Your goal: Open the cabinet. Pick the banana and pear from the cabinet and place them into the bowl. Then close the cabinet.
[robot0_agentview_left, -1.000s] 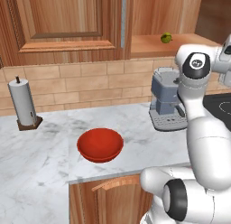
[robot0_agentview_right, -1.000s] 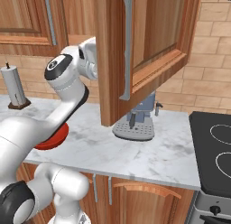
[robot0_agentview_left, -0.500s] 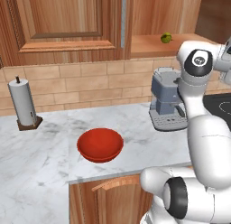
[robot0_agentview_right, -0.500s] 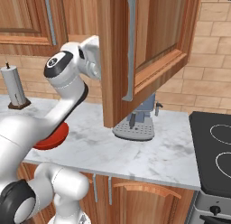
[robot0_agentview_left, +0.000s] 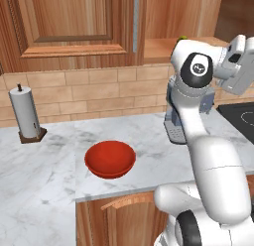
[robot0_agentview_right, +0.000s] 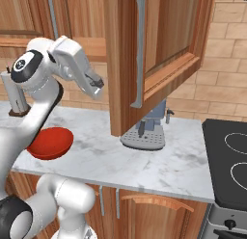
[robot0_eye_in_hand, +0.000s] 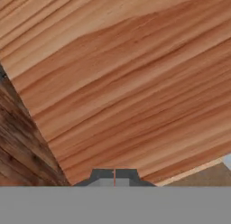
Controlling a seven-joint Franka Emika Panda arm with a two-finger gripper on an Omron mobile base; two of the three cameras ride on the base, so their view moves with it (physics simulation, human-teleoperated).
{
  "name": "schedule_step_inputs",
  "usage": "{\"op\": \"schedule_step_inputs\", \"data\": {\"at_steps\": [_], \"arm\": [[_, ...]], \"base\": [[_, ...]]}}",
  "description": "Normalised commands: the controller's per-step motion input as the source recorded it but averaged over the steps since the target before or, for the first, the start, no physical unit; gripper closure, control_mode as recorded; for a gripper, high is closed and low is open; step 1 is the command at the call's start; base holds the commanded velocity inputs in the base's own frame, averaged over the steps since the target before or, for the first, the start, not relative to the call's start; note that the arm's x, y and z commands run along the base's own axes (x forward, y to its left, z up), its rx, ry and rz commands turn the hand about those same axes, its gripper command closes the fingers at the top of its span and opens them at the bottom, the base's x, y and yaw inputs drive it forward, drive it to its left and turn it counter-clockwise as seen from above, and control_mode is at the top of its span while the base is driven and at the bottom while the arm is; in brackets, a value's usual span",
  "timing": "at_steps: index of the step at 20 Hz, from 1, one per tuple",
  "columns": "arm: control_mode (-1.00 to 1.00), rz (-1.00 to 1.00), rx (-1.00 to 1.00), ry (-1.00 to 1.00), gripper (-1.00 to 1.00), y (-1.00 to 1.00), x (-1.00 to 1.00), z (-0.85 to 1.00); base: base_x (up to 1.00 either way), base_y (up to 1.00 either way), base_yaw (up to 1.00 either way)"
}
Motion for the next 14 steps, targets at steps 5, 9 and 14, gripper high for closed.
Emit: {"op": "schedule_step_inputs", "data": {"at_steps": [5,9,14], "arm": [[-1.0,0.3,0.0,0.08,1.0,0.54,-0.33,-0.02],[-1.0,0.23,0.0,-0.07,1.0,0.66,-0.01,-0.07],[-1.0,0.22,0.05,-0.14,1.0,0.62,0.12,-0.01]], "base": [[0.0,0.0,0.0],[0.0,0.0,0.0],[0.0,0.0,0.0]]}}
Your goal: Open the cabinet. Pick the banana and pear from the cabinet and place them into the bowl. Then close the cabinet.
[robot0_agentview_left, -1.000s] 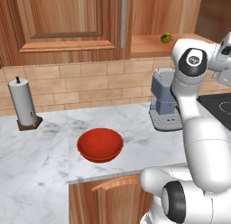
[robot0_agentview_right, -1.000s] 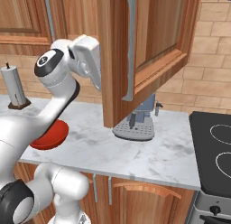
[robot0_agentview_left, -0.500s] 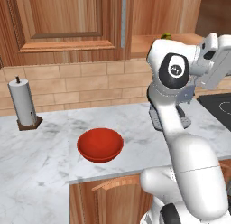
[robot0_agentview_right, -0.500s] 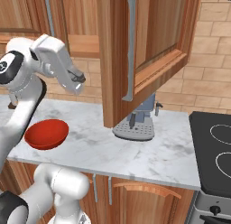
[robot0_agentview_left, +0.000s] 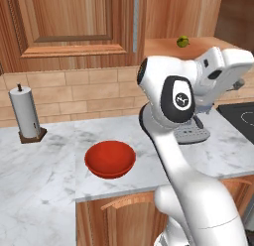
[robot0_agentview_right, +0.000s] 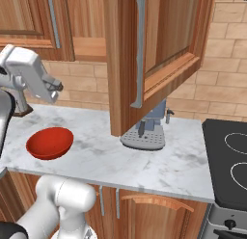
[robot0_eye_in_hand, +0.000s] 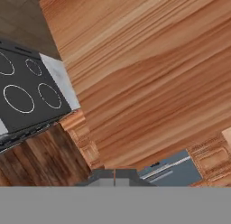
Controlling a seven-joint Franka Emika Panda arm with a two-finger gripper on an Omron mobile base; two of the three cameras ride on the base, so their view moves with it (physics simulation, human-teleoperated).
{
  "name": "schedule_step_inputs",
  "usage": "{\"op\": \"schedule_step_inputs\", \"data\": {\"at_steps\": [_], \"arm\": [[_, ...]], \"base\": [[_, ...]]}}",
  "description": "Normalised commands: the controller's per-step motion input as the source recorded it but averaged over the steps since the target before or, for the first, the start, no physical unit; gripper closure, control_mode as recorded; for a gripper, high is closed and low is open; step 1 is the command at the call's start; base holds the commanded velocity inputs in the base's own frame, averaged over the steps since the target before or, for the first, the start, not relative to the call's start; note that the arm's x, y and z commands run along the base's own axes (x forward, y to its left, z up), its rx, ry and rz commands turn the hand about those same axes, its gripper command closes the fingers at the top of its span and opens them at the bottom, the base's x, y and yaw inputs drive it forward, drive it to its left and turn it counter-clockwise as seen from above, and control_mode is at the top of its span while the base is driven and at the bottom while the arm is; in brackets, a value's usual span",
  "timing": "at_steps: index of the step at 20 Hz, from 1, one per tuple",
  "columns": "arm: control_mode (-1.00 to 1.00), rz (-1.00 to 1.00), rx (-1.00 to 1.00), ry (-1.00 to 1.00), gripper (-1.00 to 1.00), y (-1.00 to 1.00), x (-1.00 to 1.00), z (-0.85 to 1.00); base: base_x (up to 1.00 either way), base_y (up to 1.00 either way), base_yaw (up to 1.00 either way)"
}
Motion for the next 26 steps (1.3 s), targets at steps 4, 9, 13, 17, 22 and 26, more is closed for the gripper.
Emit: {"op": "schedule_step_inputs", "data": {"at_steps": [4,9,13,17,22,26], "arm": [[-1.0,0.23,0.05,-0.18,1.0,0.67,0.2,0.0],[-1.0,0.2,0.05,-0.18,1.0,0.6,0.24,0.0],[-1.0,0.18,0.0,-0.15,1.0,0.41,0.37,0.0],[-1.0,0.21,0.0,-0.16,-1.0,0.46,0.49,0.0],[-1.0,0.21,0.01,-0.11,-1.0,0.2,0.41,0.0],[-1.0,0.21,0.18,-0.02,-1.0,0.0,0.63,0.04]], "base": [[0.0,0.0,0.0],[0.0,0.0,0.0],[0.0,0.0,0.0],[0.0,0.0,0.0],[0.0,0.0,0.0],[0.0,0.0,0.0]]}}
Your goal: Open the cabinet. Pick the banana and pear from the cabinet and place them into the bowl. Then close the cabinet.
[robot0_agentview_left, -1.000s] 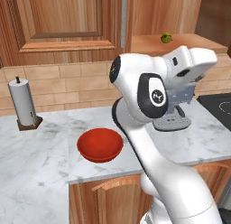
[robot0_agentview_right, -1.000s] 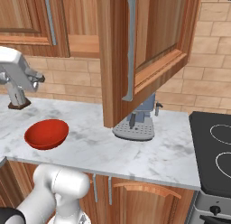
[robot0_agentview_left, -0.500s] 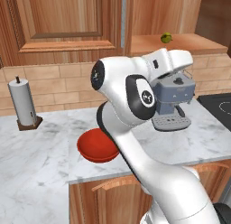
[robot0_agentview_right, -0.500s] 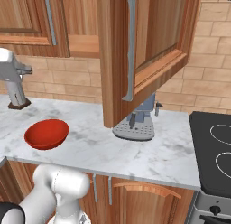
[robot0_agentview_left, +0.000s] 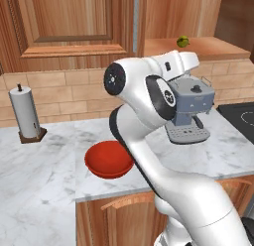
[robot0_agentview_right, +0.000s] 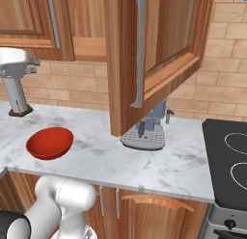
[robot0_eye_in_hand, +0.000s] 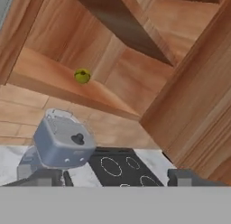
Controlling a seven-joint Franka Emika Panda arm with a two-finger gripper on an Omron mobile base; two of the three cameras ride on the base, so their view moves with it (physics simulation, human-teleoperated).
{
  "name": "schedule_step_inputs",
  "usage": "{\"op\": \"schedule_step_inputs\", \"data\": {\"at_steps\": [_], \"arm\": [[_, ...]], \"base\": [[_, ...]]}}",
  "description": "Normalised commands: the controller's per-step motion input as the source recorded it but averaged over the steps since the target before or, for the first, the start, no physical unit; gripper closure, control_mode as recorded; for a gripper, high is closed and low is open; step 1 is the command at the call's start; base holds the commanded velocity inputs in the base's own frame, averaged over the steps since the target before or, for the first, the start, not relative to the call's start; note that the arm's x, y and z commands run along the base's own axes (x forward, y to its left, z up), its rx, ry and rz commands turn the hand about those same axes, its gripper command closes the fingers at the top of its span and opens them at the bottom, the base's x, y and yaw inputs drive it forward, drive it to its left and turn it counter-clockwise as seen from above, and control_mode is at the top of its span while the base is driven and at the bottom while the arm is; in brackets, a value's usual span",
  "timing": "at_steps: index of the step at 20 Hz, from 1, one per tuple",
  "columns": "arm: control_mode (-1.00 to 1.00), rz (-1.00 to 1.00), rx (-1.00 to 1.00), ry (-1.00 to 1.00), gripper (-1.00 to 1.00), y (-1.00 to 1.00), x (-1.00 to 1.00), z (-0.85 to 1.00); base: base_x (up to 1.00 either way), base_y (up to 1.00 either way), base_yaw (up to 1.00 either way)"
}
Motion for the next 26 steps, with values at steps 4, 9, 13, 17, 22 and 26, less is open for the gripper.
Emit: {"op": "schedule_step_inputs", "data": {"at_steps": [4,9,13,17,22,26], "arm": [[-1.0,0.21,0.19,0.0,-1.0,0.03,0.54,0.04],[-1.0,0.17,0.16,-0.01,-1.0,0.16,0.47,0.13],[-1.0,0.17,0.14,0.0,-1.0,0.23,0.52,0.05],[-1.0,0.16,0.15,0.0,-1.0,0.23,0.52,0.08],[-1.0,0.12,0.13,0.0,-1.0,0.08,0.43,0.05],[-1.0,0.1,0.14,0.0,-1.0,0.03,0.47,0.01]], "base": [[0.0,0.0,0.0],[0.0,0.0,0.0],[0.0,0.0,0.0],[0.0,0.0,0.0],[0.0,0.0,0.0],[0.0,0.0,0.0]]}}
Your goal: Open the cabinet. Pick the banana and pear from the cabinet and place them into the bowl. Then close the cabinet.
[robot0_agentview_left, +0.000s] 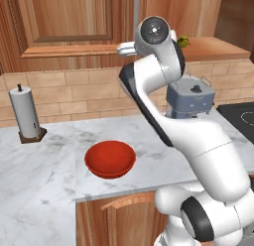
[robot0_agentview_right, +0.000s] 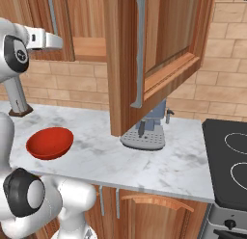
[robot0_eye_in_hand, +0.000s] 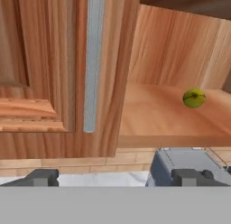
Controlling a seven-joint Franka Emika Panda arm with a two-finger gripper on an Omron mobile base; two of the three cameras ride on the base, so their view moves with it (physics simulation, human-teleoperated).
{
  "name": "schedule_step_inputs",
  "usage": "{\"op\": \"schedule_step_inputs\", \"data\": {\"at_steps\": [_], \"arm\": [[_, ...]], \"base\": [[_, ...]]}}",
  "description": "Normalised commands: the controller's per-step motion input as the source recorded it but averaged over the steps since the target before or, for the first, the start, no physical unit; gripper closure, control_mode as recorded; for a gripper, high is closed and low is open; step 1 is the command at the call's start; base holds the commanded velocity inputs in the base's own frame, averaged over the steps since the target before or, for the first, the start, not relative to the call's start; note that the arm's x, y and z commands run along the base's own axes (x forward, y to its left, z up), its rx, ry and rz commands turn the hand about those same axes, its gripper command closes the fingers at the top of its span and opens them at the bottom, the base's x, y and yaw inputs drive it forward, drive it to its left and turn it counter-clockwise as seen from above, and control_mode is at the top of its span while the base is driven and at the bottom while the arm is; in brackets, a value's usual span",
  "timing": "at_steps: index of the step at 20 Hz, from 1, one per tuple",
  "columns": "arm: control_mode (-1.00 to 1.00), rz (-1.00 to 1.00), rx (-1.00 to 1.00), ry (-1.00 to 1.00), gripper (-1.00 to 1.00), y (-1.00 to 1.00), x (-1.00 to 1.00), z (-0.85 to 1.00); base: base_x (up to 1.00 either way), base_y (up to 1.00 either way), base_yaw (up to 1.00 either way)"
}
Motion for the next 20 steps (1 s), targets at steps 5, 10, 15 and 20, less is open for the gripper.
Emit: {"op": "schedule_step_inputs", "data": {"at_steps": [5,10,15,20], "arm": [[-1.0,0.08,0.11,0.0,-1.0,0.11,0.48,0.02],[-1.0,0.06,0.08,0.0,-1.0,0.21,0.39,0.15],[-1.0,0.02,0.03,0.0,-1.0,0.28,0.34,0.11],[-1.0,0.0,0.0,0.0,-1.0,0.1,0.45,-0.01]], "base": [[0.0,0.0,0.0],[0.0,0.0,0.0],[0.0,0.0,0.0],[0.0,0.0,0.0]]}}
